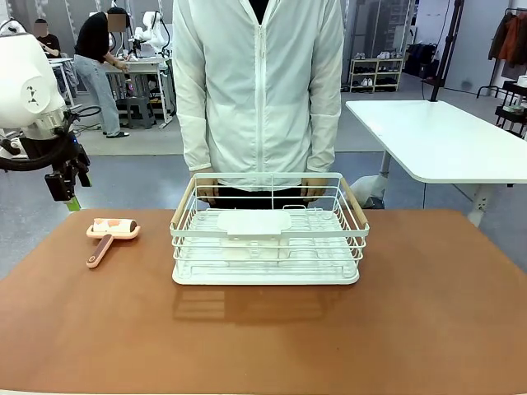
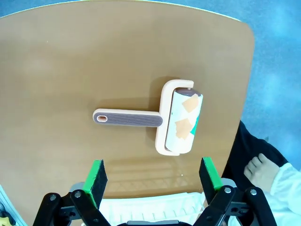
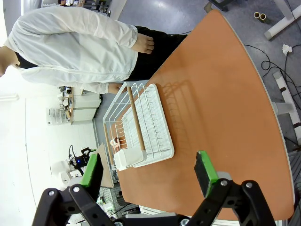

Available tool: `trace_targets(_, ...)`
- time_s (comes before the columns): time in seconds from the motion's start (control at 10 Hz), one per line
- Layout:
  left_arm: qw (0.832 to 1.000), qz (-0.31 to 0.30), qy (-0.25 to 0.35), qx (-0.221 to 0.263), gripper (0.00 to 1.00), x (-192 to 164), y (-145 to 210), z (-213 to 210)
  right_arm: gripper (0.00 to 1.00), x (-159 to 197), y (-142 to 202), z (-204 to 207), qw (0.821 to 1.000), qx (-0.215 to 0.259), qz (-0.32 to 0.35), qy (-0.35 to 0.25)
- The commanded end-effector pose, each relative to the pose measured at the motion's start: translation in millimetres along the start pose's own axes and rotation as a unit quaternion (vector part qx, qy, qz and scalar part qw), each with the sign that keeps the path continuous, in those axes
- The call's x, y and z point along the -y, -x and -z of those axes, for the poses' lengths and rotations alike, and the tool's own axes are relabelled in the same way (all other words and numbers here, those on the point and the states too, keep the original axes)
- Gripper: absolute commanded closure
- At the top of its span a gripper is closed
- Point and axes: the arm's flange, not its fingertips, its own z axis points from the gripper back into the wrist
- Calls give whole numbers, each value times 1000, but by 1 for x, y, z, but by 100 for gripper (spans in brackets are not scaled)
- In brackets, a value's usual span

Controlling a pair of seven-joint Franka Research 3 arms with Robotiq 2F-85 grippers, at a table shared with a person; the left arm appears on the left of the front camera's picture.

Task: Clean the table.
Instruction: Place the Lint Roller down when the Dish drying rack is positioned in the middle of the table.

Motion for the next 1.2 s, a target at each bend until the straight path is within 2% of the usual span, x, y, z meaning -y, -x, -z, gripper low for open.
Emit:
trace_targets(0.0,1000,-12,2,-1,0,-3,1,3,0,-1,-1,-1,1000,2,-9,-9)
trace_targets(1.1,1000,-12,2,-1,0,-3,1,3,0,-1,-1,-1,1000,2,-9,-9)
